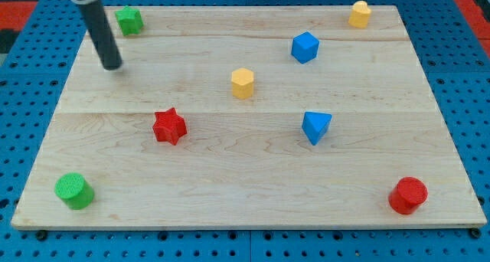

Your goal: Move green star vertically above red star

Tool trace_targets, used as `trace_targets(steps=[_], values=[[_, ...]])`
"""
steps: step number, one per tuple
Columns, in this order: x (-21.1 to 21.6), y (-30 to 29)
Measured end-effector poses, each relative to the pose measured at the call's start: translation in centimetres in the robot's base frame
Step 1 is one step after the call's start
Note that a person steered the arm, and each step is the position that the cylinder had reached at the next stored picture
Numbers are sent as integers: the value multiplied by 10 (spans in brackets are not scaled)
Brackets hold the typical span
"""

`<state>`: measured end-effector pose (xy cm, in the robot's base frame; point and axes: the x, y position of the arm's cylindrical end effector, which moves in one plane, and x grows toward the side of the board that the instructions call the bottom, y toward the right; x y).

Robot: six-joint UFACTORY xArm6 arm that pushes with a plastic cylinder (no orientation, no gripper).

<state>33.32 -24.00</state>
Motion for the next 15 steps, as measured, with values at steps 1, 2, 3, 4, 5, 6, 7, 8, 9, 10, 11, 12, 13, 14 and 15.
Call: trace_targets(steps=[1,2,3,4,5,6,7,8,9,10,11,12,13,14,15], values=[[-42,-41],[-130,-26],[-139,-18],[-92,20],[-94,96],[-77,129],[-97,131],[-129,158],[-123,221],[-78,215],[-68,190],[-95,190],[-103,166],[-88,152],[-84,152]])
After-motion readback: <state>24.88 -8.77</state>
